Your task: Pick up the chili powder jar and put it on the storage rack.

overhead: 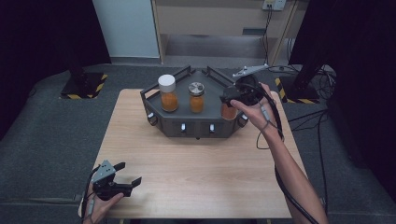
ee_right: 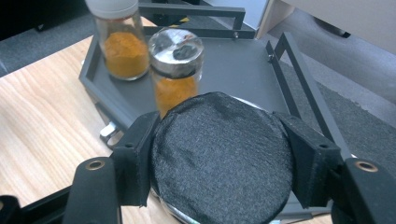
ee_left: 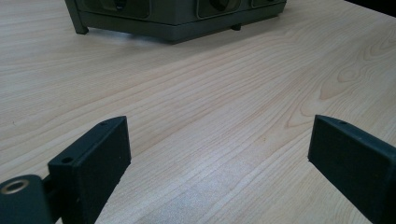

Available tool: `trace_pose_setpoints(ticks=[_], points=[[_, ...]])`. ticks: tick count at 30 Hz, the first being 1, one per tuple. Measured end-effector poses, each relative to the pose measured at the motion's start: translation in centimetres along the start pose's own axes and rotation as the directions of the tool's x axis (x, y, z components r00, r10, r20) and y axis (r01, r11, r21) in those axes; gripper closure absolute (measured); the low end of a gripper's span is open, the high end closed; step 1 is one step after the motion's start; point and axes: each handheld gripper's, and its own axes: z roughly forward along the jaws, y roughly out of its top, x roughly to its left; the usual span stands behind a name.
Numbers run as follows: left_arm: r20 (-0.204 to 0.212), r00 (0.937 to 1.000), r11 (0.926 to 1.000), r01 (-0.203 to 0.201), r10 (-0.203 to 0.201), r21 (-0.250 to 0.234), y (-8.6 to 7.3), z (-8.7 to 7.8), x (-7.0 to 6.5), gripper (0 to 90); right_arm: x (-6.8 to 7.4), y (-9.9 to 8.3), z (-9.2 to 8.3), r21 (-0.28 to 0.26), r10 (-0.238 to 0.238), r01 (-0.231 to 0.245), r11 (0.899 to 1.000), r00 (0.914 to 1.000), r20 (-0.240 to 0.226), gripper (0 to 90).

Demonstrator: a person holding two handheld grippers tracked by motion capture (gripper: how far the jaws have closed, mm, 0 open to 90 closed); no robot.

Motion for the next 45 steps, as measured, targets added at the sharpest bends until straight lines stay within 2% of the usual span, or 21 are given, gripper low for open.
trace_pose_setpoints(ticks=[11,19,33,45], points=[[0.001,1.0000,1.0000,0.000,0.000,-0.001,0.0,0.0,0.0,4.8,-0.9,1.2,2.3,-0.002,0.040,-0.040,0.999,0.9990,0.021,35.0],[0.001,1.0000,1.0000,0.000,0.000,-0.003,0.0,0.0,0.0,4.8,-1.3,1.8,4.6,0.028,0.060,-0.062,0.998,0.9966,0.057,35.0],[0.002,1.0000,1.0000,0.000,0.000,-0.003,-0.1,0.0,0.1,4.8,-2.4,1.2,7.7,0.054,0.099,-0.104,0.993,0.9913,0.087,35.0],[0.002,1.0000,1.0000,-0.002,0.002,-0.002,0.0,0.0,0.1,4.9,-3.2,0.7,8.7,0.065,0.127,-0.133,0.989,0.9874,0.095,35.0]])
